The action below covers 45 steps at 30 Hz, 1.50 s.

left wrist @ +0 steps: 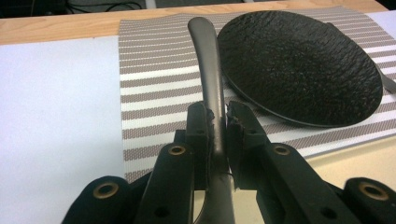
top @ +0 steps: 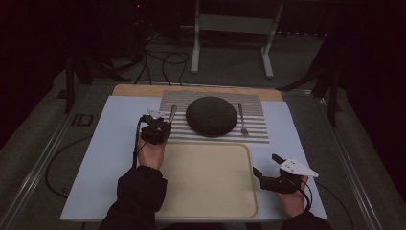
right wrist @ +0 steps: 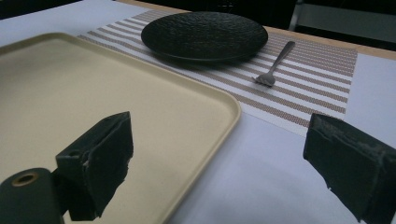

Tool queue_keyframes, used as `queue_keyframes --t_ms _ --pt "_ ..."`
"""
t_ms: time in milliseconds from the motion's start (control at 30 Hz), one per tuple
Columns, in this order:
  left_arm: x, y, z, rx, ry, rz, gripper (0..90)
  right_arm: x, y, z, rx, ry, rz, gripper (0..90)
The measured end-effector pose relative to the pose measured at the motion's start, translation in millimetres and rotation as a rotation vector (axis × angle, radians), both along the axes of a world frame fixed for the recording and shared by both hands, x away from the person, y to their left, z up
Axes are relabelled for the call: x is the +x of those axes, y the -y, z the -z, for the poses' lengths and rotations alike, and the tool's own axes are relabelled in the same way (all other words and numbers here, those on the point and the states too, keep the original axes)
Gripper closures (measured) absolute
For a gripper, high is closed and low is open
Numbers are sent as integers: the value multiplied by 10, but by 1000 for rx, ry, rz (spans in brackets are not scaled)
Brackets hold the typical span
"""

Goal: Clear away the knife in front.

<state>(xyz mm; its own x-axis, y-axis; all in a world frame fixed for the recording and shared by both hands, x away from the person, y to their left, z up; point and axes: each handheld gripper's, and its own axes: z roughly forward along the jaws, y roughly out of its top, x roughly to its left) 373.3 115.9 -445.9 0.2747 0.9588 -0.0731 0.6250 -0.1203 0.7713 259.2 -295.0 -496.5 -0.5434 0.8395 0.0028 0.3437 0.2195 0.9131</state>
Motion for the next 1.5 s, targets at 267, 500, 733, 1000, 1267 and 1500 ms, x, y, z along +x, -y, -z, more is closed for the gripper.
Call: queue_keyframes --t_ms 267,500,733,1000,1267,1500 --pt "-111 -14 31 14 7 1 804 -1 -4 0 0 0 0 84" --pt "-184 -6 62 25 9 3 804 0 -6 1 0 -1 1 84" --pt "-243 1 86 28 9 2 804 2 -4 2 1 -1 -1 84" --pt "-303 -14 140 28 5 -5 804 3 -6 2 -1 -1 -1 84" --pt "-348 -30 203 22 -2 -12 804 9 -6 4 -2 0 -1 84" --pt "-388 -45 229 14 -3 -16 804 10 -5 7 -8 -1 0 84"
